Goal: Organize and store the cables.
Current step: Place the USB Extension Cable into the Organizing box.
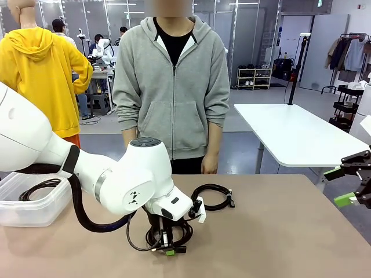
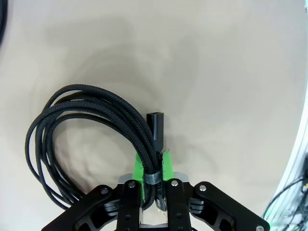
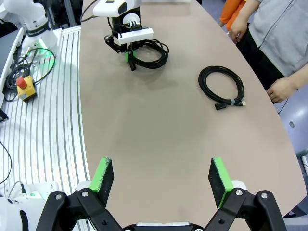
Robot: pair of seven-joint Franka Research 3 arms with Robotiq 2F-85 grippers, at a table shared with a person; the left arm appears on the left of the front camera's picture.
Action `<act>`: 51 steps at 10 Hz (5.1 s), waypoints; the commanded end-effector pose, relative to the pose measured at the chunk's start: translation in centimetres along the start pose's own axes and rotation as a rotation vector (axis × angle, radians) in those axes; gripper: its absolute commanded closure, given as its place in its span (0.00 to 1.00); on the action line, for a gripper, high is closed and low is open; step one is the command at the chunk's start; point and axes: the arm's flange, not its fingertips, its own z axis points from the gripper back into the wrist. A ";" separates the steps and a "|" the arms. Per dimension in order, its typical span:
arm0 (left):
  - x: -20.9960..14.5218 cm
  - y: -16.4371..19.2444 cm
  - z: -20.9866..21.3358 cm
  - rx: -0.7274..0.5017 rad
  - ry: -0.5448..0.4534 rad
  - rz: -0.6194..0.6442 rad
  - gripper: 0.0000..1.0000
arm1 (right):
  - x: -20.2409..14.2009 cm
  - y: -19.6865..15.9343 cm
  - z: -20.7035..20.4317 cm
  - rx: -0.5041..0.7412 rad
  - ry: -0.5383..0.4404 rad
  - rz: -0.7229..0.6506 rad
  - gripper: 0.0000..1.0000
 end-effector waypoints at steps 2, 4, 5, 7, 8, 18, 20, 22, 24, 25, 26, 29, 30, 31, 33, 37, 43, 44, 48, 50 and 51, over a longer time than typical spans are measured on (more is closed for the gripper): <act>-0.2 -1.1 5.6 0.029 0.015 -0.074 1.00 | 0.2 -0.1 0.0 0.003 -0.010 -0.001 0.00; -0.7 -1.6 8.7 0.050 0.022 -0.107 0.90 | 0.2 -0.1 0.0 0.003 -0.010 -0.001 0.00; -0.9 -1.8 9.5 0.056 0.012 -0.107 0.90 | 0.2 -0.1 0.0 0.003 -0.010 -0.001 0.00; 0.3 -1.5 8.8 0.073 0.019 -0.092 0.90 | 0.2 -0.1 0.0 0.003 -0.010 -0.001 0.00; 0.3 -1.5 8.8 0.073 0.019 -0.092 0.90 | 0.2 -0.1 0.0 0.003 -0.010 -0.001 0.00; -12.5 2.8 17.7 0.237 0.032 -0.337 0.84 | 0.2 -0.1 0.0 0.003 -0.010 -0.001 0.00; -18.6 4.0 19.8 0.277 0.038 -0.378 0.84 | 0.2 -0.1 0.0 0.003 -0.010 -0.001 0.00; -25.6 6.4 21.7 0.315 0.045 -0.322 0.84 | 0.2 -0.1 0.0 0.003 -0.010 -0.001 0.00; -31.3 8.7 22.6 0.318 0.033 -0.274 0.84 | 0.2 -0.1 0.0 0.003 -0.010 -0.001 0.00; -33.8 9.6 22.8 0.323 0.054 -0.308 0.84 | 0.2 -0.1 0.0 0.003 -0.010 -0.001 0.00; -36.0 10.5 23.0 0.325 0.056 -0.321 0.84 | 0.2 -0.1 0.0 0.003 -0.010 -0.001 0.00; -40.5 14.6 21.5 0.291 0.047 -0.293 0.84 | 0.2 -0.1 0.0 0.003 -0.010 -0.001 0.00; -41.6 16.2 20.3 0.284 0.083 -0.236 0.84 | 0.2 -0.1 0.0 0.003 -0.010 -0.001 0.00; -42.3 17.5 18.9 0.266 0.087 -0.225 0.84 | 0.2 -0.1 0.0 0.003 -0.010 -0.001 0.00; -42.8 18.8 17.0 0.224 0.045 -0.211 0.84 | 0.2 -0.1 0.0 0.003 -0.010 -0.001 0.00; -43.0 19.5 15.1 0.187 0.032 -0.150 0.59 | 0.2 -0.1 0.0 0.003 -0.010 -0.001 0.00; -42.3 19.1 15.8 0.202 0.037 -0.115 0.00 | 0.2 -0.1 0.0 0.003 -0.010 -0.001 0.00; -42.3 18.9 15.9 0.207 0.039 -0.109 0.03 | 0.2 -0.1 0.0 0.003 -0.010 -0.001 0.00; -42.2 19.2 15.8 0.215 0.049 -0.111 0.00 | 0.2 -0.1 0.0 0.003 -0.010 -0.001 0.00; -42.2 19.2 15.8 0.215 0.049 -0.111 0.00 | 0.2 -0.1 0.0 0.003 -0.010 -0.001 0.00; -42.2 19.2 15.8 0.215 0.049 -0.111 0.00 | 0.2 -0.1 0.0 0.003 -0.010 -0.001 0.00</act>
